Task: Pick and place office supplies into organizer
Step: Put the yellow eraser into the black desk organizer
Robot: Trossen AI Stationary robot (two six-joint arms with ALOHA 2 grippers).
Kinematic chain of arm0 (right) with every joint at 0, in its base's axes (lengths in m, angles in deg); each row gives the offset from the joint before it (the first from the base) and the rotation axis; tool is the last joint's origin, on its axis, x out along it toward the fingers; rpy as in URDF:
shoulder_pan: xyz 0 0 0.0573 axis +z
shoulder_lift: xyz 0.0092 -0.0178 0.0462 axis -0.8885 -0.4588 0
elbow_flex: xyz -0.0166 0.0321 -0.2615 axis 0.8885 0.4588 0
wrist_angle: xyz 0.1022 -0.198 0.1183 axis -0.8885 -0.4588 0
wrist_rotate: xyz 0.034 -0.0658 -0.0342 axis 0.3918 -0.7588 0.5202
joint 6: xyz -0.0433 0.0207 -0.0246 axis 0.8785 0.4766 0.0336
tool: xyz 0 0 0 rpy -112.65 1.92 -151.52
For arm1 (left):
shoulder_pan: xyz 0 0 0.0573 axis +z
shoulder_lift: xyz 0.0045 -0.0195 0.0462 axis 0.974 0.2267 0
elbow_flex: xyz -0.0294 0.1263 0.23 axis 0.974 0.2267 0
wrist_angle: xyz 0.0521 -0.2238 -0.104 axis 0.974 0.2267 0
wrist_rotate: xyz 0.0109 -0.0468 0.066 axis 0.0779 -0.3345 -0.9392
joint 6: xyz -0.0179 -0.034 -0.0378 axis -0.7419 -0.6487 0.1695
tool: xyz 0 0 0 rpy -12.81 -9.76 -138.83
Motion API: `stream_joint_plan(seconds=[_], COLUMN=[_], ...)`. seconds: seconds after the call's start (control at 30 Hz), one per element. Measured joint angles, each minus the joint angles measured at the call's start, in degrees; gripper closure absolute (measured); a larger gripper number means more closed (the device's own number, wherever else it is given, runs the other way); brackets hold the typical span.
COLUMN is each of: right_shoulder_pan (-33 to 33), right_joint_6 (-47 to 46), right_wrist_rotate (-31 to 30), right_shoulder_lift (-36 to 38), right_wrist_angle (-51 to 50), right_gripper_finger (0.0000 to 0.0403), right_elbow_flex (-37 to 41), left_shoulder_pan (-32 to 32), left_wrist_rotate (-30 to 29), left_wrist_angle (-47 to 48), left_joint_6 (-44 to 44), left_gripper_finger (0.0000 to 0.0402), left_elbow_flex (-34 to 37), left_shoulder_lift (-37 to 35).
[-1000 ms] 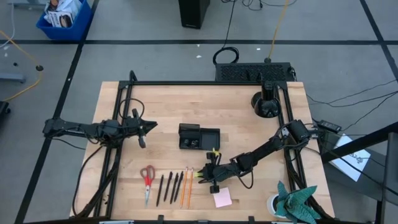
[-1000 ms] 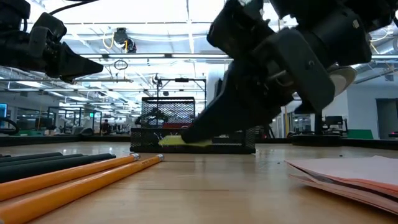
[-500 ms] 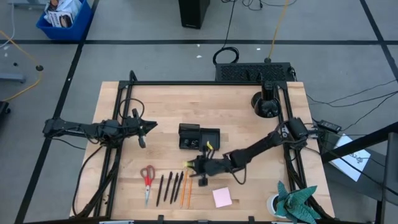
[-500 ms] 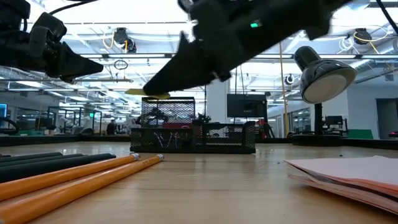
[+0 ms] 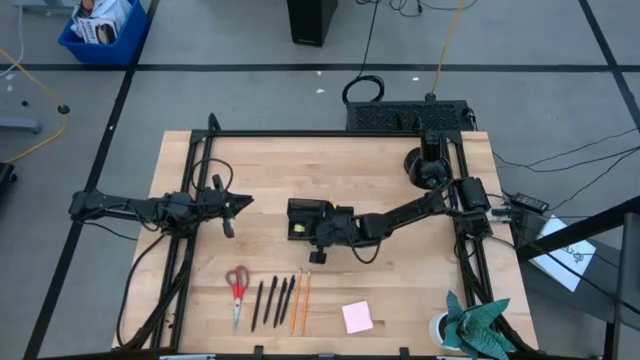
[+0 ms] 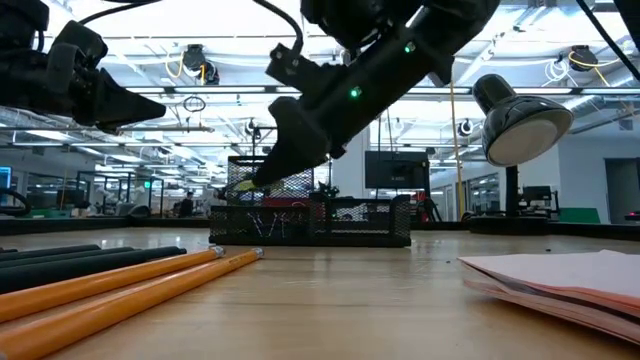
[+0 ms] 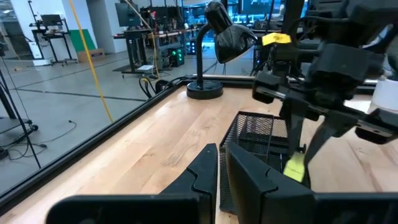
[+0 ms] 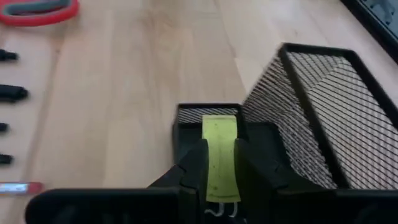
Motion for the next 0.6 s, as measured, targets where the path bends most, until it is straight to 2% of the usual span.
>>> stream_joint_plan(seconds=[0.6], right_shoulder_pan=[-1.0], right_joint_6=[-4.0], right_wrist_rotate=[-0.1], right_shoulder_lift=[0.0], right_wrist_angle=[-4.2], right_gripper_finger=[0.0339], right_elbow_flex=[0.5], left_shoulder_pan=[0.0], left_wrist_rotate=[0.0], left_wrist_angle=[0.0], left_joint_6=[1.8], left_gripper_finger=[0.036], left_elbow_flex=[0.0], left_shoulder_lift=[0.0])
